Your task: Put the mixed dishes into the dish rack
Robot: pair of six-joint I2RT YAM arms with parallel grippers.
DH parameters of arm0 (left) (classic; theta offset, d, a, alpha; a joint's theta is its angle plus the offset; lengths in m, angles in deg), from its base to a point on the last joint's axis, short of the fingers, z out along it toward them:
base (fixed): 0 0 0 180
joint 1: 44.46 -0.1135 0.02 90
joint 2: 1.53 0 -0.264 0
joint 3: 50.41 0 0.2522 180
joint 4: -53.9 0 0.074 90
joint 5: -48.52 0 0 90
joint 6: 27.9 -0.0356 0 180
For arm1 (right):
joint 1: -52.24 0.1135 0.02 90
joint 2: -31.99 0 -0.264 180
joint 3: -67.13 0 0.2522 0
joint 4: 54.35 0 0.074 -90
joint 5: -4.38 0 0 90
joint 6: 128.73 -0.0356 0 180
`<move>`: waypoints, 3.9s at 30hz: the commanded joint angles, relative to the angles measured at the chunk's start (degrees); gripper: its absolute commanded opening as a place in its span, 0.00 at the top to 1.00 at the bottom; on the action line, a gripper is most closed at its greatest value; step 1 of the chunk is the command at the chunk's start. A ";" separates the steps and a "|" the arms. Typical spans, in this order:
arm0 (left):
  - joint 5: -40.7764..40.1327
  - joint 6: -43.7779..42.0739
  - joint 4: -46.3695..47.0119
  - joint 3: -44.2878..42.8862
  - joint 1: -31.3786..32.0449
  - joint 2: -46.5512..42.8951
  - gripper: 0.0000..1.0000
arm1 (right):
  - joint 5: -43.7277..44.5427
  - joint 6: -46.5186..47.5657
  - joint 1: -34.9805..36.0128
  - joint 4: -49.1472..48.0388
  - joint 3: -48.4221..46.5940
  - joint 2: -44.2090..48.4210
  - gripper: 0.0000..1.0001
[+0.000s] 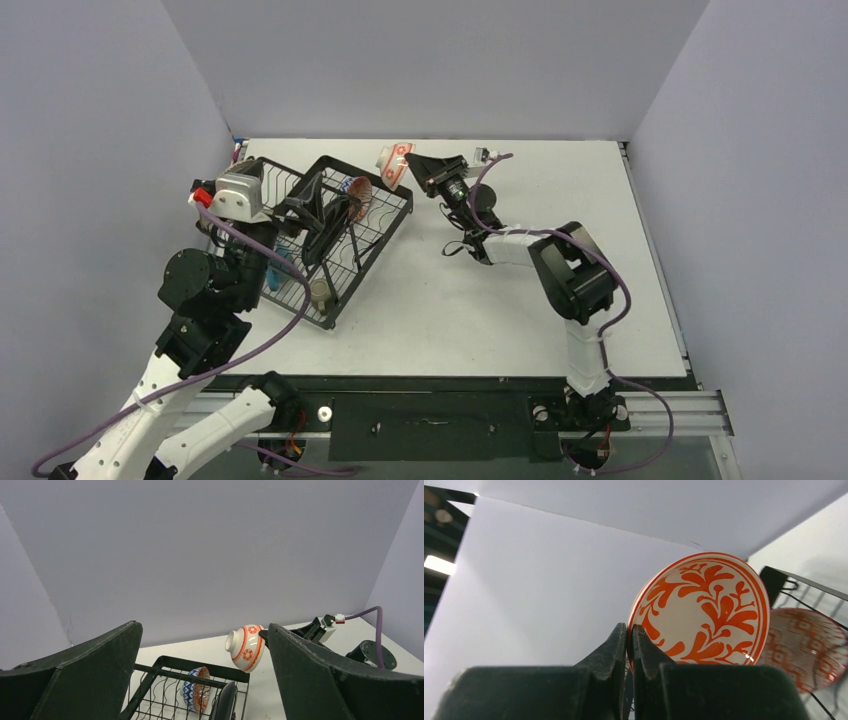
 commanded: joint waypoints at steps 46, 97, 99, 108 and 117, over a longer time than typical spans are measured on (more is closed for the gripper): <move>1.35 0.69 3.38 0.95 -1.16 -0.52 0.03 | 8.65 -7.19 7.53 -20.98 -7.19 -20.83 1.00; 0.30 0.52 3.74 1.57 -1.57 0.52 0.03 | 10.07 33.19 6.96 40.00 6.89 22.67 0.36; -0.43 0.59 3.72 1.43 -1.43 0.52 0.04 | 11.51 39.30 6.16 47.75 7.93 29.25 0.34; -4.03 2.92 3.19 -0.70 -1.08 -0.10 0.03 | 25.58 58.82 1.18 80.40 9.26 59.12 0.24; -7.97 5.32 -3.49 -3.68 -1.09 -4.75 0.04 | 36.31 66.73 0.76 92.06 6.62 77.50 0.19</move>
